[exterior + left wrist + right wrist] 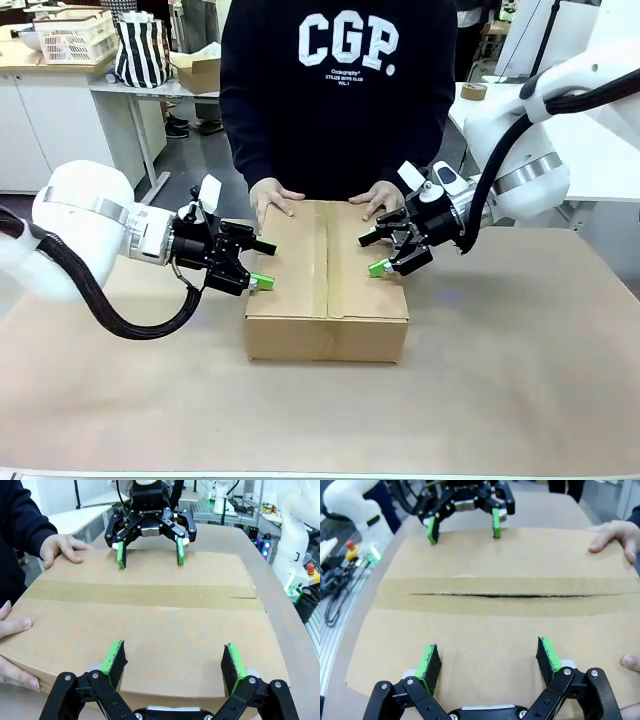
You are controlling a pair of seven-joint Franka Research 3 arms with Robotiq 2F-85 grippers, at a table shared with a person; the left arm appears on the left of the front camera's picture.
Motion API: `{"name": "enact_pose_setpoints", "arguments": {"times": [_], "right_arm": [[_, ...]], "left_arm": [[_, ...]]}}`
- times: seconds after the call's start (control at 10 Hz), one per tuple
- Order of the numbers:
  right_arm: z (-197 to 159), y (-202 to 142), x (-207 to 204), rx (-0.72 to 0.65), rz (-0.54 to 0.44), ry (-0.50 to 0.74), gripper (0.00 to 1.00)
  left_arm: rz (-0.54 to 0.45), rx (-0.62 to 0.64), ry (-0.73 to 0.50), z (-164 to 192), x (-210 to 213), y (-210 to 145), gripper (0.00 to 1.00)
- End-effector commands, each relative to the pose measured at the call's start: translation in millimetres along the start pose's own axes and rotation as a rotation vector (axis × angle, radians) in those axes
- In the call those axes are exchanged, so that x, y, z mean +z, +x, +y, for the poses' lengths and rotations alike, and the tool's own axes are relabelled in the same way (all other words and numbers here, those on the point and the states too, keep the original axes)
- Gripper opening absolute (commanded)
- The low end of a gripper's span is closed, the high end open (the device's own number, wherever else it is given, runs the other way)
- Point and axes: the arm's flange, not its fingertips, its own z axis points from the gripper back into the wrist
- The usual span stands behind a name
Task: Pack the gift set into the box.
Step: Press and hold the closed box until the human finishes sealing it.
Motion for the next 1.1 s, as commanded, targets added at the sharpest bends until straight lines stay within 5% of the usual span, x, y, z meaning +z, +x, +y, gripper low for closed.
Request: {"name": "enact_pose_setpoints", "arguments": {"times": [0.0, 0.4, 0.5, 0.7, 0.8, 1.0], "right_arm": [[14, -40, -7, -0.074, 0.127, -0.022, 1.00], [11, -39, -6, -0.067, 0.098, -0.058, 1.00], [4, -2, 2, -0.028, -0.002, -0.025, 1.00], [4, -2, 2, -0.028, -0.002, -0.025, 1.00], [4, -2, 2, -0.028, -0.002, -0.025, 1.00], [4, -2, 2, -0.028, -0.002, -0.025, 1.00]], "left_arm": [[-0.005, -0.043, 0.008, 1, -11, -9, 1.00], [-0.013, -0.048, -0.015, 1, -15, -11, 1.00], [0.006, -0.046, -0.017, 0, -17, -14, 1.00], [0.070, -0.002, -0.034, 1, -20, -20, 1.00], [-0.017, -0.012, -0.022, 3, -9, -2, 1.00], [-0.017, -0.012, -0.022, 3, -9, -2, 1.00]]}}
